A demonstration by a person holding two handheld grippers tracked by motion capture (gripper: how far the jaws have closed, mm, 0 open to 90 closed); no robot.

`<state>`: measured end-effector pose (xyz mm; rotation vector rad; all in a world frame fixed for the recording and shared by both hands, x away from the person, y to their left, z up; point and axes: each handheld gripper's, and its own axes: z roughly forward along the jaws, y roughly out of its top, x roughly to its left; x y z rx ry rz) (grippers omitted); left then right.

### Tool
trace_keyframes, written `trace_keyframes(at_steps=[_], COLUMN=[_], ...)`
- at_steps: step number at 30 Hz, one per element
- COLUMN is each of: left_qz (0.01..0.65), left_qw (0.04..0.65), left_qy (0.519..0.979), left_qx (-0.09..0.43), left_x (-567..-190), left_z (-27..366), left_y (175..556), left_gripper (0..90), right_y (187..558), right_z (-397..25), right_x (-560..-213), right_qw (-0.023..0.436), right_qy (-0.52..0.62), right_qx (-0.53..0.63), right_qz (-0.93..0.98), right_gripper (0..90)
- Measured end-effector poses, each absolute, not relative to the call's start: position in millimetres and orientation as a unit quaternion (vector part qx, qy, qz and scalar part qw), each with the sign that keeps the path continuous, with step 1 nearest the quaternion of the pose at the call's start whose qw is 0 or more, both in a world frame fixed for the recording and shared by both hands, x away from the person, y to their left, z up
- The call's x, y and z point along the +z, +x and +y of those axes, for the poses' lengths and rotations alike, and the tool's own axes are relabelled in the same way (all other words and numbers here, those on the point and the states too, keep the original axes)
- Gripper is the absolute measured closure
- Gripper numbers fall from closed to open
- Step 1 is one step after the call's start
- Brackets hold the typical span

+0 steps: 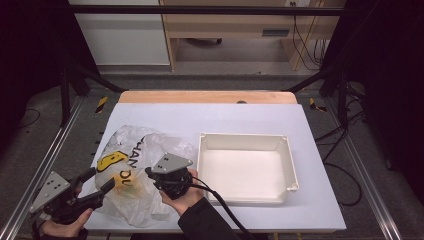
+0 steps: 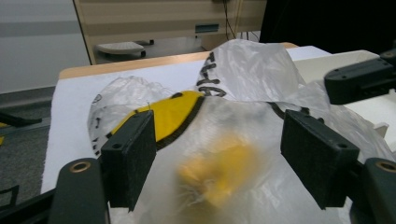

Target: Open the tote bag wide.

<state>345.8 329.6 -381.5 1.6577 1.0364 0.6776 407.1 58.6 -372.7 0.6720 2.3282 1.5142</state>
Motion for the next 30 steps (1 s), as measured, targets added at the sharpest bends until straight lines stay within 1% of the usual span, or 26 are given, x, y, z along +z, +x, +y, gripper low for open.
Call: trace_keyframes(at_steps=[13, 17, 19, 26, 30], left_qz=[0.403, 0.404, 0.406, 0.41, 0.416], left_qw=[0.492, 0.479, 0.47, 0.451, 0.451], left_qy=[0.726, 0.733, 0.736, 0.747, 0.745], left_qx=[0.263, 0.263, 0.268, 0.267, 0.262], left_x=[-387, -391, -393, -396, -397], left_z=[301, 294, 291, 289, 293], left_y=[353, 356, 357, 359, 359], left_gripper=[24.3, 26.0, 32.1, 66.0, 83.2], right_y=[413, 412, 411, 410, 409], right_z=[70, 73, 74, 76, 76], right_x=[-367, -366, -365, -364, -364], right_qw=[0.135, 0.132, 0.13, 0.129, 0.127], right_qy=[0.222, 0.218, 0.216, 0.209, 0.207], right_qx=[0.531, 0.536, 0.538, 0.538, 0.537], right_qz=[0.806, 0.805, 0.804, 0.806, 0.808], right_gripper=[90.0, 90.0, 90.0, 90.0, 85.8])
